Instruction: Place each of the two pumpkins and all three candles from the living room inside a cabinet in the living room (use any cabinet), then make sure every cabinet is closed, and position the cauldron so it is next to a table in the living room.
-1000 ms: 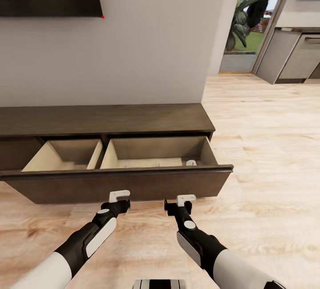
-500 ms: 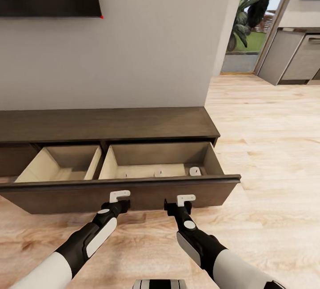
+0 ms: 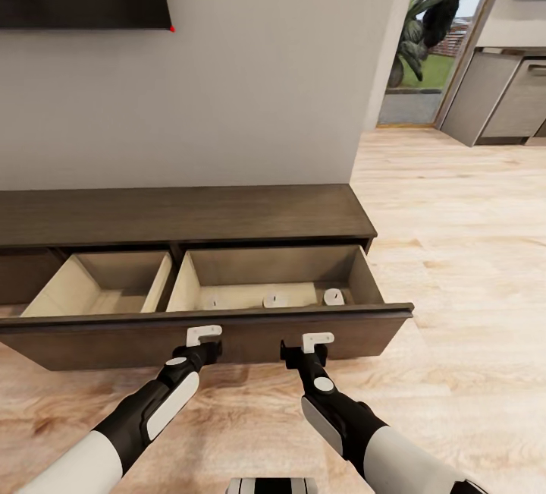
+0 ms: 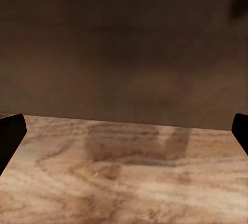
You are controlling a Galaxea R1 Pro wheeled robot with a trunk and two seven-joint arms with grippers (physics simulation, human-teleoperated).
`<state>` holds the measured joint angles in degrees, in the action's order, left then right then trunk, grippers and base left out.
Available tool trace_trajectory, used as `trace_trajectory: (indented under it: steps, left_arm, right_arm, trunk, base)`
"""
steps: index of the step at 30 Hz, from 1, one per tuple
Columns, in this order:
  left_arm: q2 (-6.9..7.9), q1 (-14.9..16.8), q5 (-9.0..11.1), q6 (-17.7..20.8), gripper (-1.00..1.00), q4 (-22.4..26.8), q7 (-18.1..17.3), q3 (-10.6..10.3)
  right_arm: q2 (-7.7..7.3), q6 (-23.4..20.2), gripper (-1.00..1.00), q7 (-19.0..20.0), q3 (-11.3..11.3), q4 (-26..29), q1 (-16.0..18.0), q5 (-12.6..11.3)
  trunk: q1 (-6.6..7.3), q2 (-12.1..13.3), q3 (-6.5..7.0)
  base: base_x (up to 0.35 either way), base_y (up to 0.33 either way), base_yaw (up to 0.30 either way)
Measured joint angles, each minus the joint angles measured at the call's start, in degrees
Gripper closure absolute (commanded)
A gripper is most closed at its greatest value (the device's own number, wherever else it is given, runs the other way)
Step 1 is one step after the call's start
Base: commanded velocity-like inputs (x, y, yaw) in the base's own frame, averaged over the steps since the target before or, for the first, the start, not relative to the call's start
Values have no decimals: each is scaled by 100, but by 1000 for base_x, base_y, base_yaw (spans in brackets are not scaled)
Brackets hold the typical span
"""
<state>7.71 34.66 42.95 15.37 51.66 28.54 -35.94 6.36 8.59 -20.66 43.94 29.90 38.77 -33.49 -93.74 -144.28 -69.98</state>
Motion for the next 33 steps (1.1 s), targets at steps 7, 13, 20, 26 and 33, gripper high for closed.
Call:
trace_trajectory:
  steps: [7,13,20,26,33]
  left_arm:
    - [16,-3,2,-10,-100,5,36,0]
    - [21,-8,1,-254,-100,0,25,0]
    - [21,-13,-1,-368,-100,-8,36,-6]
    - [21,-16,3,-475,-100,-13,34,-9]
    - [21,-19,8,-586,-100,-9,9,-9]
  right_arm:
    - [0,0,-100,0,-1,0,0,-1]
    - [0,6,-100,0,-1,0,0,-1]
    - [0,43,-100,0,-1,0,0,-1]
    - [0,264,-100,-4,-4,0,0,16]
    - [0,532,-100,-9,-2,0,0,14]
  trunk:
    - [-8,-4,-66]
    - [-24,-12,-199]
    - [-42,-21,-354]
    - [-57,-29,-487]
    - [-59,-31,-510]
  base:
    - [0,0,0]
    - [0,0,0]
    - [0,0,0]
    - [0,0,0]
    - [0,0,0]
